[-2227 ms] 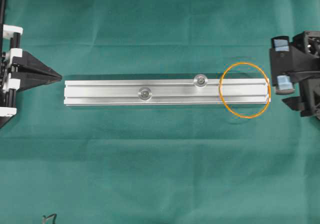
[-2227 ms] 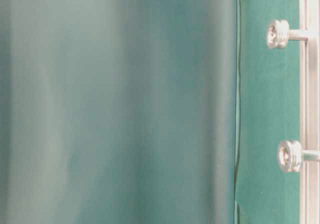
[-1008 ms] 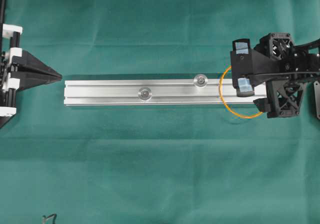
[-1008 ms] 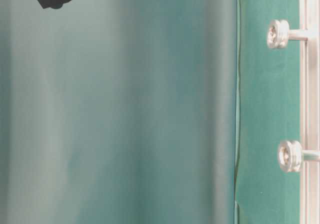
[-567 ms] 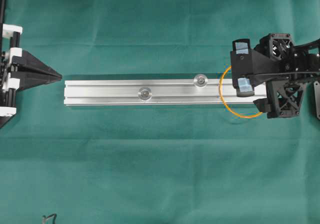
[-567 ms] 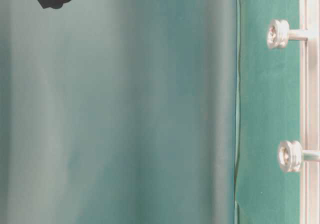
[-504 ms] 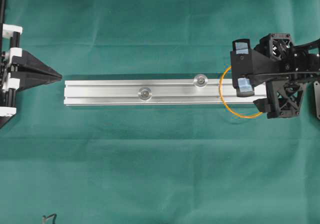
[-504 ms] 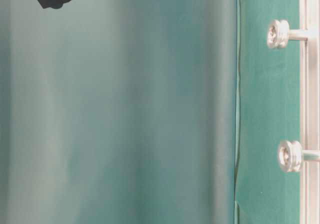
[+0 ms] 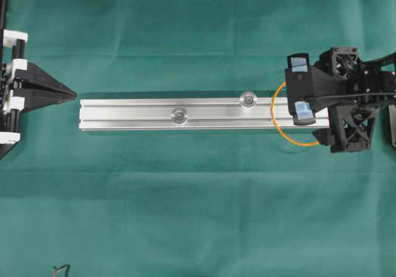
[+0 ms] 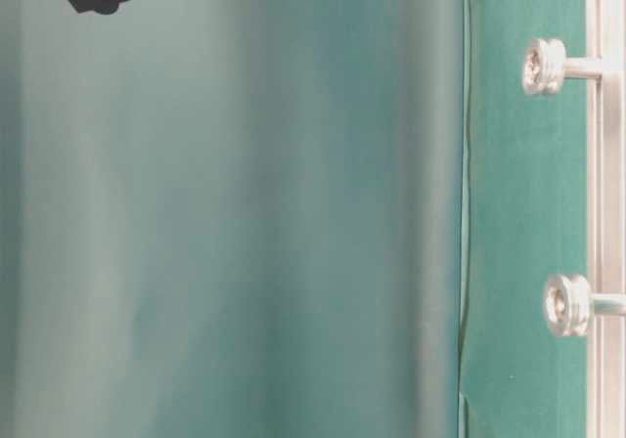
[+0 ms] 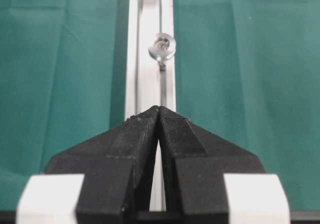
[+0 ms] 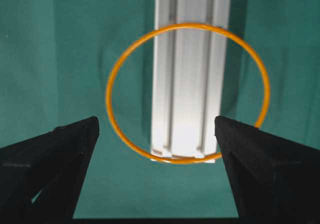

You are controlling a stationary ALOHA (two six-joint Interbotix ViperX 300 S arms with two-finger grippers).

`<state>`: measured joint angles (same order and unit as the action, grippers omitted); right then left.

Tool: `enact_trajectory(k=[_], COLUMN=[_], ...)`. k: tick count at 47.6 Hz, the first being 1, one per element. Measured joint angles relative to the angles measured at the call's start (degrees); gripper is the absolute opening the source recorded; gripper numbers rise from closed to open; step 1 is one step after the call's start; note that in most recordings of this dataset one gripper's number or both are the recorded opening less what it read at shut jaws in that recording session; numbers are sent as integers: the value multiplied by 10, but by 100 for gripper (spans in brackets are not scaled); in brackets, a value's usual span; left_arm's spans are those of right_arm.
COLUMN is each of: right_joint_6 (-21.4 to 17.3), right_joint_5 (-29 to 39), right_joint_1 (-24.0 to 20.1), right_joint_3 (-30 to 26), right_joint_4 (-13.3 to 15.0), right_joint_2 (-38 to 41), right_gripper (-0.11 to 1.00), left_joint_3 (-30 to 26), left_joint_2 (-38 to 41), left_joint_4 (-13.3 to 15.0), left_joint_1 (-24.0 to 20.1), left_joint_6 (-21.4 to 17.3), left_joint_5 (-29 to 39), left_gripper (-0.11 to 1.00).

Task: Hook the rubber onto the shaft.
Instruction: 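Open the right gripper and lower it over the band's near edge, then close the right gripper on the orange band's top edge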

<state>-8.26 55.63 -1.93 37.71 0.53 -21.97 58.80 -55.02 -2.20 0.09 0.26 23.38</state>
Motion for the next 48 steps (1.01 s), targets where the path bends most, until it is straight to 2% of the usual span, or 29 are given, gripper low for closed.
enact_trajectory(k=[11, 24, 38, 48], right_joint_6=[-11, -30, -78, -94], right_joint_5=[-32, -88, -130, -166], right_joint_1=[-16, -40, -69, -86], right_joint_3=[18, 38, 68, 91], right_joint_4=[-13, -14, -14, -15], right_joint_2=[17, 42, 62, 74], right_gripper=[96, 96, 96, 96], left_joint_3=[0, 0, 0, 0], left_joint_2=[0, 0, 0, 0], left_joint_4=[0, 0, 0, 0], left_joint_1=[0, 0, 0, 0], left_joint_6=[0, 0, 0, 1], left_joint_5=[1, 1, 2, 4], left_gripper=[0, 0, 0, 0])
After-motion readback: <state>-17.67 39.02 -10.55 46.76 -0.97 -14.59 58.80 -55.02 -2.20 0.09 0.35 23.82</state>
